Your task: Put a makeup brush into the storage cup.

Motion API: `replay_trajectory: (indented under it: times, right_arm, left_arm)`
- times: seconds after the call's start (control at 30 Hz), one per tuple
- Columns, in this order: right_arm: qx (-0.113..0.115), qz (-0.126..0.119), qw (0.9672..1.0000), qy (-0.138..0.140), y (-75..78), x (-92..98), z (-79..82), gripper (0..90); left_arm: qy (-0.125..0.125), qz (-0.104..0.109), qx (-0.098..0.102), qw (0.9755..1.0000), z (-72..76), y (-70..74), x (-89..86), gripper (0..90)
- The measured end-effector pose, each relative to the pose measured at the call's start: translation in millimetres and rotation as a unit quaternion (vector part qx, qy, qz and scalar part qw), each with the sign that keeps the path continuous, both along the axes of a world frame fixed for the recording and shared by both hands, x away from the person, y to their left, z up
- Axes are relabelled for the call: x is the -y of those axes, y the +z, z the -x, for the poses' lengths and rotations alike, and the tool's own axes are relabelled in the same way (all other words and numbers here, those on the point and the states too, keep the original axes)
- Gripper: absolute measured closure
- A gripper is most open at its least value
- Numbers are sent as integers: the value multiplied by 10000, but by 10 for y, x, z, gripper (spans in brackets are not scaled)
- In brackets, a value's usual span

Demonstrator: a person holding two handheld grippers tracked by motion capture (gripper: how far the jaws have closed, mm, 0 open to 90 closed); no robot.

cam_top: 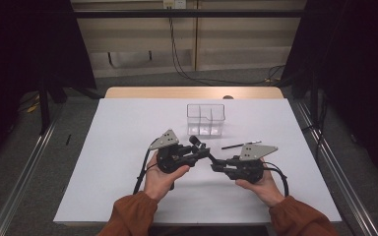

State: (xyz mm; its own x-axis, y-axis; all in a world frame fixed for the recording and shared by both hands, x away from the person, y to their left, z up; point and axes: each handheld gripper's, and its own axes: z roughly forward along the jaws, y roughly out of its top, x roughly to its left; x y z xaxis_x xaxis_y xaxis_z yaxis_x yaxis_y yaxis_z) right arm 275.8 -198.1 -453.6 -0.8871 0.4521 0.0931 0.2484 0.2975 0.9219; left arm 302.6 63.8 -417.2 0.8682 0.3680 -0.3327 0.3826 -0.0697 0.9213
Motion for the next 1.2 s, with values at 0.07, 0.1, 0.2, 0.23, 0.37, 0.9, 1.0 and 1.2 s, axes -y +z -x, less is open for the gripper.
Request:
replay_trajectory:
  times: [0.07,0.1,0.2,0.23,0.37,0.9,1.0,1.2]
  right_arm:
    - [-24,45,10000,51,-12,-24,8,795]
    - [-47,56,10000,46,-16,-33,10,794]
    - [-104,-25,9999,35,-11,-21,-7,787]
    - [-117,-12,9999,43,-12,-20,-9,786]
    - [-125,-47,9999,28,-13,-18,-8,758]
    - [-221,-254,9994,0,20,41,-21,454]
    - [-219,-290,9993,1,26,51,-21,406]
    - [-241,-303,9992,-55,36,59,-22,294]
  left_arm:
    - [-47,-22,-18,10000,7,14,12,752]
    - [-37,-45,-7,10000,13,21,13,755]
    - [16,-30,47,10000,28,17,14,753]
    - [-13,-51,50,10000,30,21,17,756]
    - [-47,-20,28,10000,35,37,25,774]
    - [2,-126,125,9998,32,114,-37,796]
    - [23,-164,140,9998,24,135,-64,796]
    - [32,-192,131,9997,5,198,-124,796]
